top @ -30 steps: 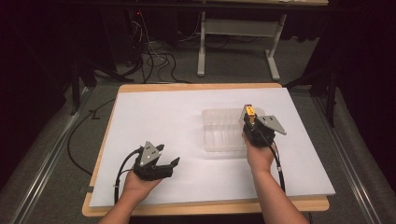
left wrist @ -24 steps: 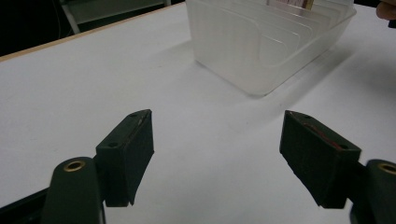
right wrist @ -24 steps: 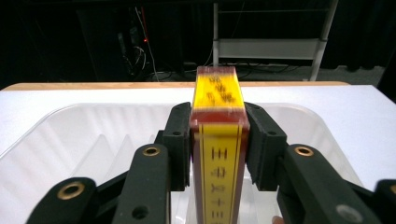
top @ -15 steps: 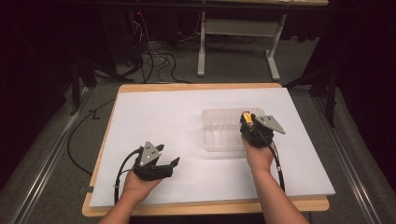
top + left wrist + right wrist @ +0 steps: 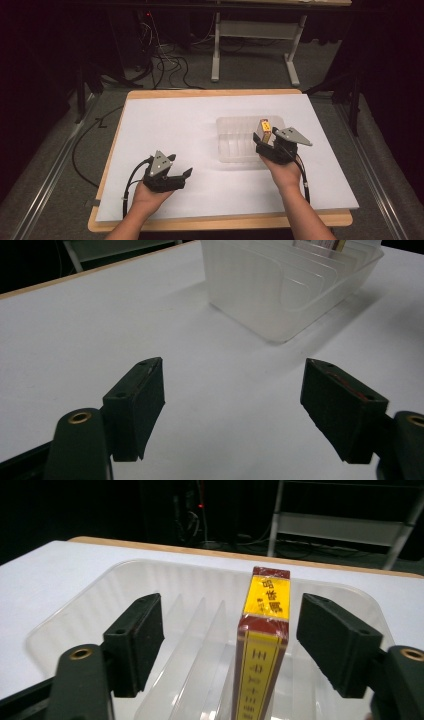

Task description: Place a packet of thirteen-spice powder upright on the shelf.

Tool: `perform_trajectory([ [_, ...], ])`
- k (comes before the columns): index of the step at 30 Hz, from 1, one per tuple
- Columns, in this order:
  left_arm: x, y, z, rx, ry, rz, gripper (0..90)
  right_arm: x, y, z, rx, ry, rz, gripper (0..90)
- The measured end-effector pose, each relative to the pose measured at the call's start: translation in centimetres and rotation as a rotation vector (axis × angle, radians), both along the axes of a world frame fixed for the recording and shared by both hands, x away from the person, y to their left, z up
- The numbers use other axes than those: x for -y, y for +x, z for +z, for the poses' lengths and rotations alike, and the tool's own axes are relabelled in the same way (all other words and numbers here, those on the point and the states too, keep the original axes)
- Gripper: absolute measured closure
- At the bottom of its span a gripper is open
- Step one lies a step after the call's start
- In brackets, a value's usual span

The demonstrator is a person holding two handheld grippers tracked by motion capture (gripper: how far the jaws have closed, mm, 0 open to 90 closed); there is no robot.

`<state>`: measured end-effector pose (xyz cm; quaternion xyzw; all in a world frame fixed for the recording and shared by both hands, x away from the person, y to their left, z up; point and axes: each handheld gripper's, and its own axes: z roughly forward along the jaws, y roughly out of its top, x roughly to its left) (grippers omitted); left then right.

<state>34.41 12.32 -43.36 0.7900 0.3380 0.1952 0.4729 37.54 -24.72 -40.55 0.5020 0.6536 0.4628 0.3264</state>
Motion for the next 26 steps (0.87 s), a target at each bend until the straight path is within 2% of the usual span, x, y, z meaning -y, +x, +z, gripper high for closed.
perform_trajectory([
  [4,0.1,0.1,0.0,-0.013,-0.016,-0.001,26.1,1.1,-1.5,0.3,0.009,0.004,0.045,22.2],
  [9,0.1,0.2,0.0,-0.018,-0.023,0.004,26.1,2.7,-3.3,0.0,0.002,0.016,0.063,18.8],
  [13,-0.1,0.1,0.0,-0.023,-0.03,0.007,26.2,4.5,-5.3,-0.7,-0.008,-0.017,0.082,16.5],
  [16,-0.2,0.0,-0.1,-0.023,-0.03,0.005,26.2,6.5,-7.5,-1.8,0.016,-0.02,0.058,17.2],
  [18,-0.2,0.1,-0.1,-0.027,-0.037,0.006,26.3,7.7,-8.8,-3.7,0.051,-0.025,0.018,18.3],
  [20,-0.2,0.2,-0.1,-0.037,-0.042,0.01,26.3,8.1,-8.4,-4.0,-0.005,-0.036,0.038,15.6],
  [21,-0.1,0.3,-0.1,-0.041,-0.049,0.017,26.3,8.2,-8.3,-3.9,0.01,-0.046,0.023,15.9],
  [22,0.0,0.2,-0.1,-0.041,-0.049,0.019,26.3,8.3,-8.2,-3.8,0.025,-0.026,0.019,16.0],
  [24,0.1,0.2,-0.1,-0.039,-0.052,0.019,26.3,8.1,-8.1,-3.7,0.026,-0.014,0.029,16.0],
  [26,0.2,0.1,-0.1,-0.038,-0.046,0.016,26.3,7.8,-8.0,-3.8,0.025,-0.029,0.044,16.0],
])
